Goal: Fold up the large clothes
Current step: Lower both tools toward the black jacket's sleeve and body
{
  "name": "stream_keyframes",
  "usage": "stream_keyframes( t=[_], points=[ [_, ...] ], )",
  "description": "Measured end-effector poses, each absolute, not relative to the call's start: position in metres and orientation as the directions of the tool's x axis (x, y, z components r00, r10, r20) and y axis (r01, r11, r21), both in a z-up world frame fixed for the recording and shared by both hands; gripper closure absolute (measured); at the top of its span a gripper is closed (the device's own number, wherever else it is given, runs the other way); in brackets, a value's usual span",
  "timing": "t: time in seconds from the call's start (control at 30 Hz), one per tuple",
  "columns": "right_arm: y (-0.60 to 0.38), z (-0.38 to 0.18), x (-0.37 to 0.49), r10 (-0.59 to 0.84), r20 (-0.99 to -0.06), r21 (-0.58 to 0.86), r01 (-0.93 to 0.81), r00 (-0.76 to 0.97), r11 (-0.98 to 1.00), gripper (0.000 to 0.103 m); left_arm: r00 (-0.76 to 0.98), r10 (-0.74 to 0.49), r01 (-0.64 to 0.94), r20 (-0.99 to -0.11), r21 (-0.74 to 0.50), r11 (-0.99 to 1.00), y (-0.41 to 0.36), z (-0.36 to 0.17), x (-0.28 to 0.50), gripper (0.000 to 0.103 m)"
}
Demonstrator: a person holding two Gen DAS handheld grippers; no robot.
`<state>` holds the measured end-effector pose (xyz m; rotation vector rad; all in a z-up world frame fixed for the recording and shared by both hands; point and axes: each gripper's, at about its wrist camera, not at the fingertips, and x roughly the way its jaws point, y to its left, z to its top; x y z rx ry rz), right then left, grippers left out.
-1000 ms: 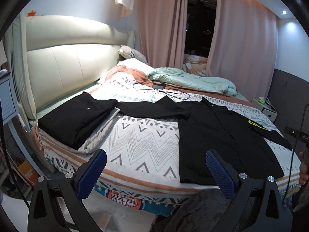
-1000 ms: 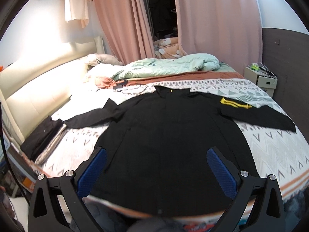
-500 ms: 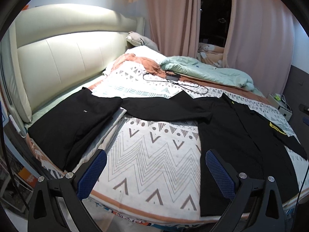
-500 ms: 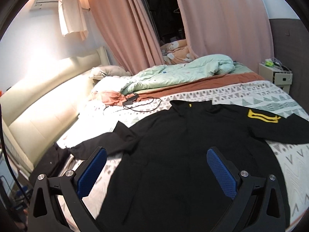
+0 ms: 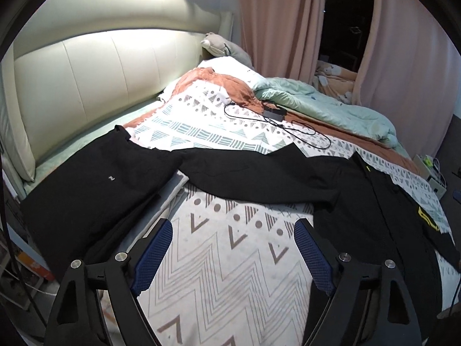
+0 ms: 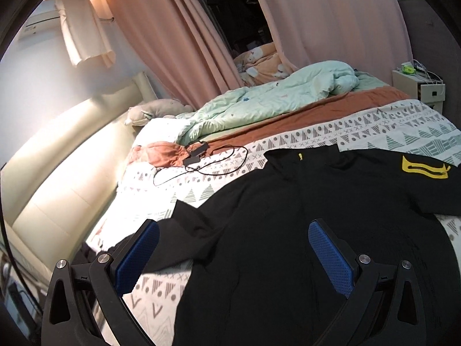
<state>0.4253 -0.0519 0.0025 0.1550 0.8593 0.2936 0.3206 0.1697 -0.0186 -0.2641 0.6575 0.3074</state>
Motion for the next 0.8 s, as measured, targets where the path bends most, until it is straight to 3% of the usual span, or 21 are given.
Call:
stream_keyframes(
  t=[0.17, 0.23, 0.3, 0.47, 0.57, 0.8],
  points=[
    [-0.048, -0.04, 0.435, 0.289, -0.72, 0.205, -0.205, 0.631, 0.957, 0.003, 0.727, 0.182, -0.356, -0.662, -0.137, 0.925, 0.181, -0.031, 0.368, 0.022],
    [-0.05, -0.063, 0.442, 0.262, -0.753, 0.192, -0.179, 0.604, 0.965, 0.014, 0.706, 0.197, -0.358, -0.68, -0.103, 0.928, 0.184, -0.039, 0.391, 0.026],
    [-0.052, -0.079, 0.447, 0.269, -0.772, 0.201, -0.18, 0.576, 0.963, 0.017, 0.69, 0.196, -0.363, -0.697, -0.098, 0.927, 0.19, -0.048, 0.412, 0.026],
    [-0.061, -0.105, 0.456, 0.236, -0.807, 0.192, -0.136, 0.541, 0.972, 0.017, 0.651, 0.166, -0.393, -0.741, -0.141, 0.909, 0.206, -0.075, 0.453, 0.029],
    [-0.066, -0.115, 0.461, 0.212, -0.814, 0.178, -0.116, 0.54, 0.977, 0.017, 0.61, 0.152, -0.439, -0.778, -0.172, 0.882, 0.219, -0.095, 0.474, 0.041],
    [-0.076, -0.141, 0.473, 0.197, -0.836, 0.203, -0.046, 0.512, 0.978, 0.017, 0.539, 0.168, -0.521, -0.825, -0.17, 0.836, 0.236, -0.129, 0.506, 0.042]
  ],
)
